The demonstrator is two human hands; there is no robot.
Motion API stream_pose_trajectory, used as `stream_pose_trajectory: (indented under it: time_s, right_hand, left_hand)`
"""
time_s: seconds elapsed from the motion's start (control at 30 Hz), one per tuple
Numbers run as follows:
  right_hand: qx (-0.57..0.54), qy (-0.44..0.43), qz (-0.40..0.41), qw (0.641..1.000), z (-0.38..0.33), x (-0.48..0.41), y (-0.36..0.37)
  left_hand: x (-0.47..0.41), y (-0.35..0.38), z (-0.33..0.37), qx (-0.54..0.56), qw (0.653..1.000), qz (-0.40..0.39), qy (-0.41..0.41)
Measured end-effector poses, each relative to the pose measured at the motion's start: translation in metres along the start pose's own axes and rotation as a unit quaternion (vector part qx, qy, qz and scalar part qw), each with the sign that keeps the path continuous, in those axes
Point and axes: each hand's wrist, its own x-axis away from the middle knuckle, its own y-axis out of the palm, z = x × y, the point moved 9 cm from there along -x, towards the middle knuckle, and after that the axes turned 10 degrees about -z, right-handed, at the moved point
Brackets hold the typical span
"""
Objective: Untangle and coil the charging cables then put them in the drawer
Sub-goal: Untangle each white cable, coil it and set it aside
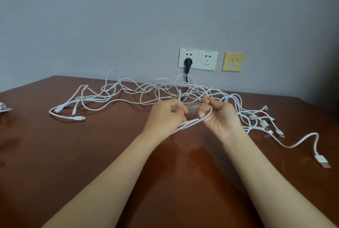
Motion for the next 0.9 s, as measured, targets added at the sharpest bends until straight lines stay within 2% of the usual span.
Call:
stream_pose_trajectory:
  time_s: [0.07,0.1,0.17,0.2,0.27,0.3,0.37,0.47,0.53,0.57,0.6,0.63,0.67,0.7,0.73,0.77,0.83,0.9]
  right_hand:
    - [0.009,-0.008,-0.010,1.000,0.001,0.001,0.004]
    - [0.019,-0.019,-0.017,0.999,0.000,0.001,0.007]
    - [0.035,-0.039,-0.032,0.998,-0.004,0.002,0.014]
    - [0.045,-0.044,-0.041,0.997,-0.006,0.003,0.018]
    - [0.071,-0.045,-0.056,0.995,-0.008,0.004,0.024]
    - [0.076,-0.046,-0.060,0.994,-0.009,0.004,0.025]
    - [0.067,-0.048,-0.061,0.995,-0.009,0.003,0.024]
    - [0.077,-0.060,-0.069,0.993,-0.013,0.002,0.022]
    - [0.177,-0.076,-0.048,0.980,-0.020,0.001,0.016]
    - [0.310,-0.099,-0.025,0.945,-0.026,0.002,0.015]
    - [0.486,-0.125,0.006,0.865,-0.033,0.005,0.018]
    - [0.635,-0.142,0.016,0.760,-0.032,0.008,0.026]
    - [0.725,-0.147,0.008,0.672,-0.024,0.009,0.032]
    - [0.765,-0.149,-0.003,0.626,-0.017,0.009,0.035]
    - [0.772,-0.158,-0.012,0.616,-0.014,0.010,0.037]
    - [0.759,-0.175,-0.022,0.626,-0.014,0.011,0.041]
    - [0.723,-0.201,-0.050,0.659,-0.014,0.013,0.049]
    - [0.697,-0.185,-0.077,0.689,-0.012,0.012,0.052]
  left_hand:
    - [0.004,-0.001,0.014,-0.144,0.988,0.029,0.048]
    - [0.007,-0.004,0.023,-0.178,0.979,0.059,0.084]
    - [0.010,-0.009,0.035,-0.136,0.979,0.088,0.126]
    - [0.008,-0.008,0.034,-0.074,0.988,0.067,0.118]
    - [0.003,0.012,0.028,0.056,0.994,-0.041,0.081]
    - [0.002,0.024,0.026,0.081,0.990,-0.093,0.072]
    - [0.001,0.037,0.022,0.070,0.983,-0.148,0.086]
    - [-0.001,0.035,0.019,0.038,0.984,-0.142,0.098]
    - [-0.004,0.029,0.017,0.098,0.984,-0.129,0.075]
    - [-0.005,0.026,0.017,0.177,0.975,-0.119,0.056]
    - [-0.006,0.022,0.016,0.265,0.957,-0.109,0.040]
    - [-0.007,0.019,0.016,0.344,0.933,-0.099,0.032]
    - [-0.009,0.016,0.015,0.402,0.911,-0.087,0.026]
    - [-0.010,0.012,0.012,0.447,0.891,-0.072,0.021]
    - [-0.011,0.009,0.010,0.483,0.874,-0.056,0.017]
    - [-0.011,0.006,0.006,0.514,0.857,-0.040,0.011]
    - [-0.011,0.003,0.003,0.577,0.817,-0.022,0.003]
    - [-0.010,0.003,0.003,0.633,0.774,-0.020,-0.005]
